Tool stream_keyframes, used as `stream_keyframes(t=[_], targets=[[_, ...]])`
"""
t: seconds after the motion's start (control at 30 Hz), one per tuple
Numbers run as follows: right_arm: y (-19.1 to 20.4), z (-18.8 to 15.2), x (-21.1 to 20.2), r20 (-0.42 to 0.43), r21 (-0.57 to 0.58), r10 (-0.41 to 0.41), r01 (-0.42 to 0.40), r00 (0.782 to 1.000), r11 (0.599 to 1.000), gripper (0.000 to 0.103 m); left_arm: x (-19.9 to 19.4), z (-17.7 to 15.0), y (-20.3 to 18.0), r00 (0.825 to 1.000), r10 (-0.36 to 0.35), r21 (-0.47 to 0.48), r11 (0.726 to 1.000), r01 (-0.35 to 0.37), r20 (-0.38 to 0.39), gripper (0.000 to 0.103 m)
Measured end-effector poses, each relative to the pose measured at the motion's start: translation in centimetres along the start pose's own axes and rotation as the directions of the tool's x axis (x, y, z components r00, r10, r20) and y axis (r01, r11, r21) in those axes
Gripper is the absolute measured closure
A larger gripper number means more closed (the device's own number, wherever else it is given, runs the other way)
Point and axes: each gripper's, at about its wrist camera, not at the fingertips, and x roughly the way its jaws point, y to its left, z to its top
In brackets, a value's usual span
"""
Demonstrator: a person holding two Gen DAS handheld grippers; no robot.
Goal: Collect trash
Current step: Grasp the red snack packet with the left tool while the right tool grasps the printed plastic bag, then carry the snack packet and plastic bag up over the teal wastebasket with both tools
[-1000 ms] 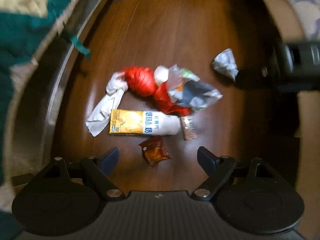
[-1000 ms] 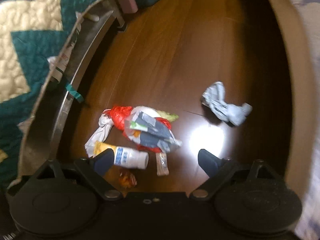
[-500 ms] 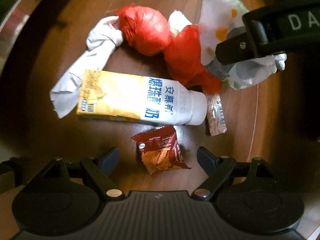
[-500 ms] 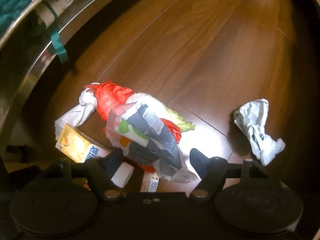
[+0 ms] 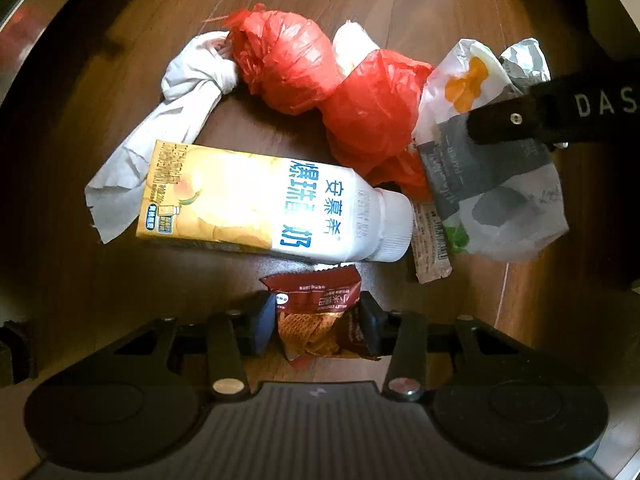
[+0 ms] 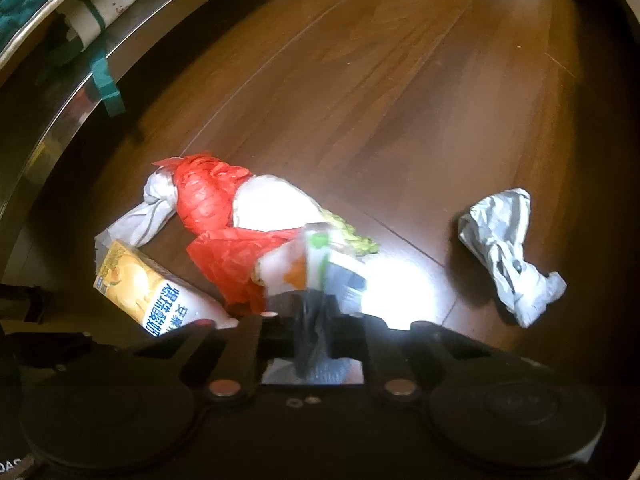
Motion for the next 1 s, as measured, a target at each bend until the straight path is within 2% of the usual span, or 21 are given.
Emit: stream_keyframes(t=[0.13,0.27,0.43,0.67,0.87,1.0], targets=[[-0.5,-0.6,-1.4,0.006,0.04,-0.016,0.016,1.0,0.999,0.102,-0.9,0.1,-0.4,1.0,0.002,-0.003,1.0,-0.002,-0.009,0.063],[-0.9,-1.6,-4.4,0.008,0.118,-0.009,0.008,1.0,0.993,0.102,-4.3,0.2,-0.6,1.0,-0.015,-0.013,1.0,0.015,-0.012,0.063],[-0.5,-2.9,-10.7,0.013,0.205,0.013,-0.016,1.0,0.979,0.102,-9.5,-0.3,-0.8,0.999,-0.029,-0.024,0.999,0.028,-0.019,0.063],[0.8,-2.6,-22.4,0.032,0.251,0.015,-0.022,0.999,0.968,0.102,-22.2,0.2,-1.7,0.999,-0.053,0.006,0.999,0.053,0.003,0.063],[2.3,-1.5,-34.1,0.09,0.288,-0.003,-0.023,0.996,0.957,0.102,-34.6,1.4,-2.7,0.994,-0.086,0.073,0.994,0.082,0.061,0.063],[4.1,-0.6,-41.9,0.136,0.276,0.013,-0.051,0.991,0.96,0.102,-42.8,2.5,-3.0,0.99,-0.084,0.112,0.991,0.072,0.111,0.063]])
